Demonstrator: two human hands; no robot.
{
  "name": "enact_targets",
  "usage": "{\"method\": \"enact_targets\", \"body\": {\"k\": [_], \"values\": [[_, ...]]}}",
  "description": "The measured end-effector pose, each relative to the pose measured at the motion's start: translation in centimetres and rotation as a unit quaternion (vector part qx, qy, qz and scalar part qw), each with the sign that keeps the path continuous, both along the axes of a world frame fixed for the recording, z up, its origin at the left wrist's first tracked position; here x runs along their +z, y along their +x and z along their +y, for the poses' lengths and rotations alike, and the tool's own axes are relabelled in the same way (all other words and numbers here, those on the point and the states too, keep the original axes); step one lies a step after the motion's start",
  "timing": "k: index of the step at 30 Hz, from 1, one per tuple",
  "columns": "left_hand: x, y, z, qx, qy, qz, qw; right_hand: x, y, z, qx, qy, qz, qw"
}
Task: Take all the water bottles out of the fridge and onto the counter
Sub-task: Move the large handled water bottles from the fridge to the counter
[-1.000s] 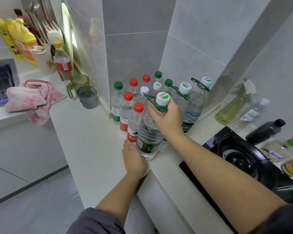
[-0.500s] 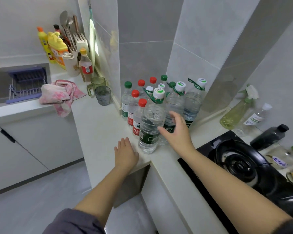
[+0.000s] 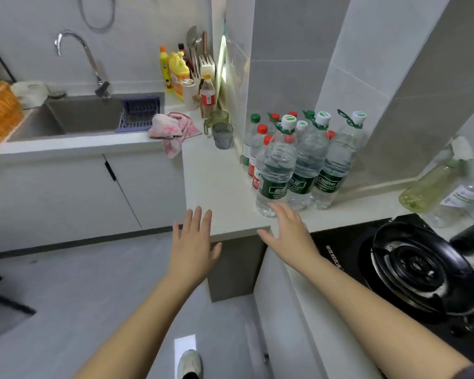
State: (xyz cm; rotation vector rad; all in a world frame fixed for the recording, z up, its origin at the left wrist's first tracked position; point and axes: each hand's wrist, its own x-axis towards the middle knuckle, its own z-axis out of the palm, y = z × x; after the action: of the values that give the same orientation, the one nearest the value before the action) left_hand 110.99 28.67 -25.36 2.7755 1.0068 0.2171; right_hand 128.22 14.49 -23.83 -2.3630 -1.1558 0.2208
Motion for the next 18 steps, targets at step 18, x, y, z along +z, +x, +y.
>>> {"method": "enact_targets", "body": {"k": [18], "values": [[5.7, -39.7, -8.3, 0.357, 0.076, -0.012, 0.931, 5.5, -32.8, 8.2, 0.461, 0.014, -0.224, 0.858]]}}
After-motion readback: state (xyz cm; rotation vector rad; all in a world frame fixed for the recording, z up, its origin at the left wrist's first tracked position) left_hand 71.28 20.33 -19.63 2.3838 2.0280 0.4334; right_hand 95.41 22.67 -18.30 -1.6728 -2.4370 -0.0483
